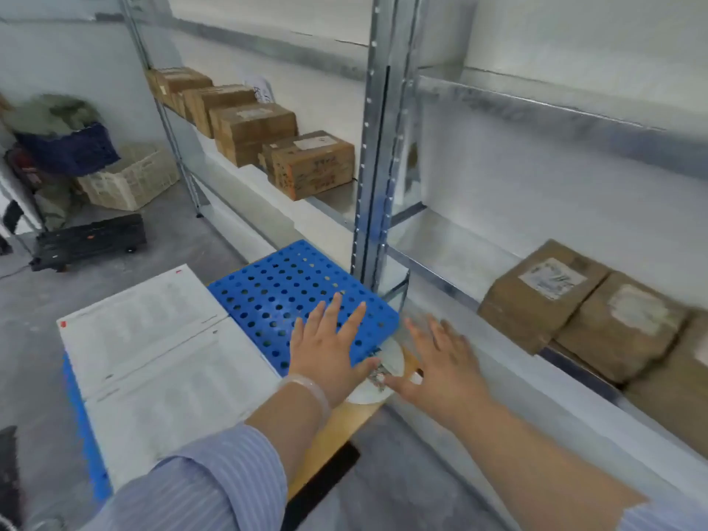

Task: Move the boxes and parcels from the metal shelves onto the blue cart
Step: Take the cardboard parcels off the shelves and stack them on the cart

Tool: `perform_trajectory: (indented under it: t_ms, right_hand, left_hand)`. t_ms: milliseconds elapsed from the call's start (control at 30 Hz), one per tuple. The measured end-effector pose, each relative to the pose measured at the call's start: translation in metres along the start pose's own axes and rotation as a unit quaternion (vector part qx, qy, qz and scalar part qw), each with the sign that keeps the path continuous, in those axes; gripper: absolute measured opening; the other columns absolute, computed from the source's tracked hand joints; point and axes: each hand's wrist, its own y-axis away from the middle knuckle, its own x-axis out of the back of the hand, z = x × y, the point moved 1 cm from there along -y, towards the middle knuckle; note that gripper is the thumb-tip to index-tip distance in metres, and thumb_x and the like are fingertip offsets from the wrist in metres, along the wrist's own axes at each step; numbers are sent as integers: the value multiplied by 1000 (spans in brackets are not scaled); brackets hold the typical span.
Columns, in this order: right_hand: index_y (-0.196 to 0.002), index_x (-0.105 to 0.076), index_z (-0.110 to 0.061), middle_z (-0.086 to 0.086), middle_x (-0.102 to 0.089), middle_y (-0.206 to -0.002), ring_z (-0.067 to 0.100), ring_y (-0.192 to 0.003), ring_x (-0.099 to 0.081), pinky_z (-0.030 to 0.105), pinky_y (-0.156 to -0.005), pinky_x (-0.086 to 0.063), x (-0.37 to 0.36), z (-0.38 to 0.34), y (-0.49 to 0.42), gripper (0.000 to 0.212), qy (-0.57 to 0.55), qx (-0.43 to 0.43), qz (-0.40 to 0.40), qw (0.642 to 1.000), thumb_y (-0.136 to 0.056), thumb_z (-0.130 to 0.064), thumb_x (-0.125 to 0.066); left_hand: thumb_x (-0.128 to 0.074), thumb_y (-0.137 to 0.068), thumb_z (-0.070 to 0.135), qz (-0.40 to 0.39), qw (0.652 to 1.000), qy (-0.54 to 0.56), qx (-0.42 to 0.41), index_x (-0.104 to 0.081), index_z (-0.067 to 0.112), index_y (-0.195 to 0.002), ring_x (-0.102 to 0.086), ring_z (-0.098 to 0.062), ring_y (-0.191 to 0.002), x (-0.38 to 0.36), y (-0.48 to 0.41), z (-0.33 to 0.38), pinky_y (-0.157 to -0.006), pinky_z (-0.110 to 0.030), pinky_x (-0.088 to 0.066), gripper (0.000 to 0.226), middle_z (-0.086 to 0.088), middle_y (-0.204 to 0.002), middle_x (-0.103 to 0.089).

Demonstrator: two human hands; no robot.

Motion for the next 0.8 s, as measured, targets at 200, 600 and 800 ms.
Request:
perform_trajectory:
  t_ms: [200, 600, 800]
  right_hand:
    - [-153, -4, -37, 1, 0, -163, 20, -148, 2, 42, -118, -1, 54, 89, 72, 97, 12, -92, 86, 992, -71, -85, -26]
    - [-153, -4, -36, 0, -3, -162, 19, -148, 1, 41, -118, 0, 145, 303, 287, 79, 19, -268, 189, 945, -89, -64, -40]
    - [-153, -7, -35, 1, -7, -162, 17, -147, 0, 38, -119, -1, 170, 384, 383, 76, 9, -335, 223, 915, -91, -59, -43]
  left_hand:
    - [-38, -80, 77, 22, 993, 18, -111, 5, 46, -148, 5, -20, -147, 7, -2, 133, -117, -50, 0, 86, 5, -161, 7]
    - [-39, -82, 70, 26, 951, 114, -286, -1, 43, -150, -8, -24, -146, 8, 68, 431, -115, -49, -11, 82, -2, -160, -9]
    - [-31, -78, 78, -64, 925, 200, -318, 0, 53, -145, -8, -21, -146, -7, 108, 555, -116, -45, -13, 78, 6, -161, -5]
